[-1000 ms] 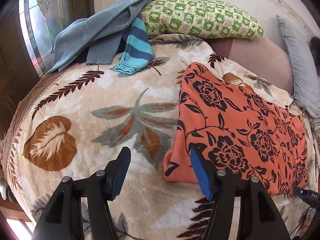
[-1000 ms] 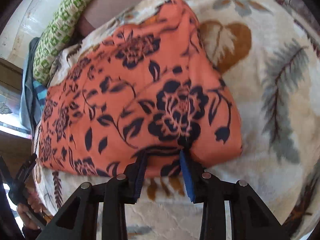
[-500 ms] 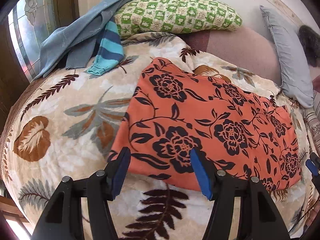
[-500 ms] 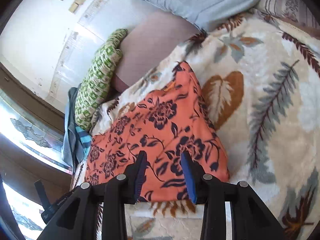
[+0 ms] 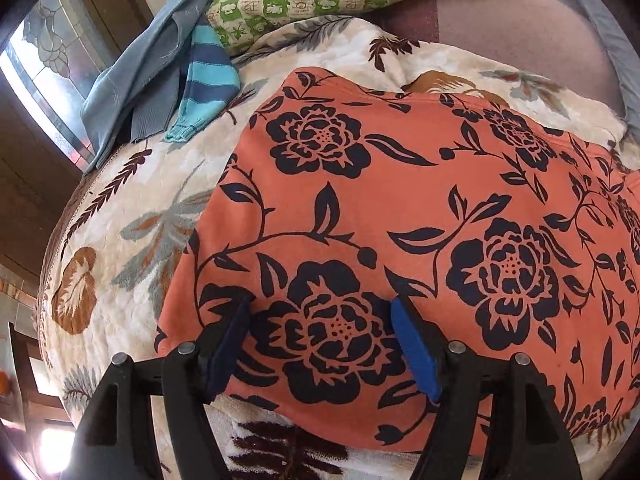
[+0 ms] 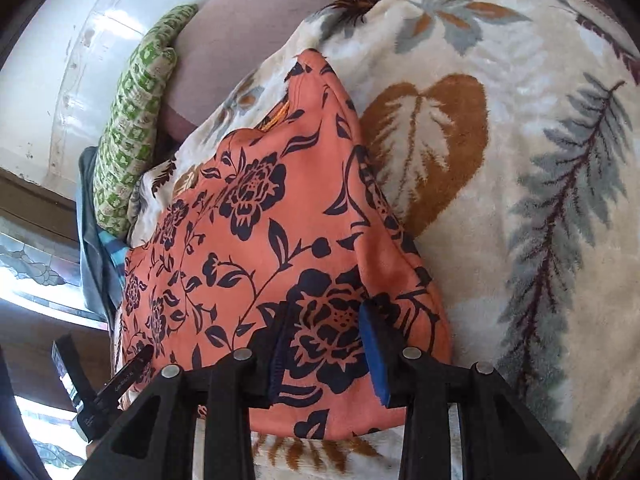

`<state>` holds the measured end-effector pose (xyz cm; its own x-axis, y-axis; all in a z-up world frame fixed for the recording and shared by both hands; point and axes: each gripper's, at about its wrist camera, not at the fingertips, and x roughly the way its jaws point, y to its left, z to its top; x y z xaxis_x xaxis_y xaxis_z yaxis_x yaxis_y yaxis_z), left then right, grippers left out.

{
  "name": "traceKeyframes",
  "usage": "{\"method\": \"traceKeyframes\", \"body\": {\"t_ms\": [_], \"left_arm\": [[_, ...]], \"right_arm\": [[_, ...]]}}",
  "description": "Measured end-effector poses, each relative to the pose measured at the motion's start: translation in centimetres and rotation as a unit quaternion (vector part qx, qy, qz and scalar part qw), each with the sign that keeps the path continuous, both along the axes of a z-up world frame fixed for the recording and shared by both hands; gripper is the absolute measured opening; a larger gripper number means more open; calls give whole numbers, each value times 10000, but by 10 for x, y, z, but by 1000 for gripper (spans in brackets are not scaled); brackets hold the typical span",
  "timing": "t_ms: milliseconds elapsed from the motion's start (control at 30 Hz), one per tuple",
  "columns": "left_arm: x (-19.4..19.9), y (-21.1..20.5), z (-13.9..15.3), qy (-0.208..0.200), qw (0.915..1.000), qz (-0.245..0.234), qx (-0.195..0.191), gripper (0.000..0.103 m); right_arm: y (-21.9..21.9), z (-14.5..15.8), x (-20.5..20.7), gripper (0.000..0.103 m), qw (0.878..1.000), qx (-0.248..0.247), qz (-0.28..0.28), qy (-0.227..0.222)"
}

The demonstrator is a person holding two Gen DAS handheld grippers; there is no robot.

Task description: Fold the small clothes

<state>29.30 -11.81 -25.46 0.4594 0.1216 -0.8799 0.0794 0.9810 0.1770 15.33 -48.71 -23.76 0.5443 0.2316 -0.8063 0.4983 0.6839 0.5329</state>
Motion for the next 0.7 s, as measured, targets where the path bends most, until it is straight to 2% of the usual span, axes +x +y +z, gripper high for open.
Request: {"method": "traceKeyframes", "body": {"t_ms": [100,200,267,333,367,400,467,500,533,600,700], "left_arm": [[-2,2,10,69,9998,137,-153,73],[-14,-1,30,-235,9994,-35,-237,73],[-23,-2,43,-451,9985,-189,-226,75],[-27,2,48,-553,9981,-215,-191,84],[-28,7,47,-535,9983,-164,-185,84],[-26,13,42,-420,9989,-94,-181,85],[-19,23,20,199,9996,8,-212,85],[-15,29,7,532,9983,47,-246,85],[-15,34,-1,679,9972,88,-293,85],[-20,43,4,555,9971,82,-506,85],[-28,55,25,279,9970,-25,-728,85]], "right_arm": [[8,17,1,38,9990,-385,49,-200],[15,42,-4,38,9953,-668,31,-703],[21,51,-6,38,9931,-796,56,-858],[28,47,-1,38,9944,-769,179,-697],[32,42,2,38,9956,-733,225,-533],[35,33,6,38,9968,-691,295,-282],[44,11,14,39,9965,-624,452,327],[46,9,14,39,9962,-662,449,352],[49,13,13,38,9954,-789,454,314],[54,20,12,38,9938,-941,521,278],[57,34,4,38,9963,-735,424,-153]]}}
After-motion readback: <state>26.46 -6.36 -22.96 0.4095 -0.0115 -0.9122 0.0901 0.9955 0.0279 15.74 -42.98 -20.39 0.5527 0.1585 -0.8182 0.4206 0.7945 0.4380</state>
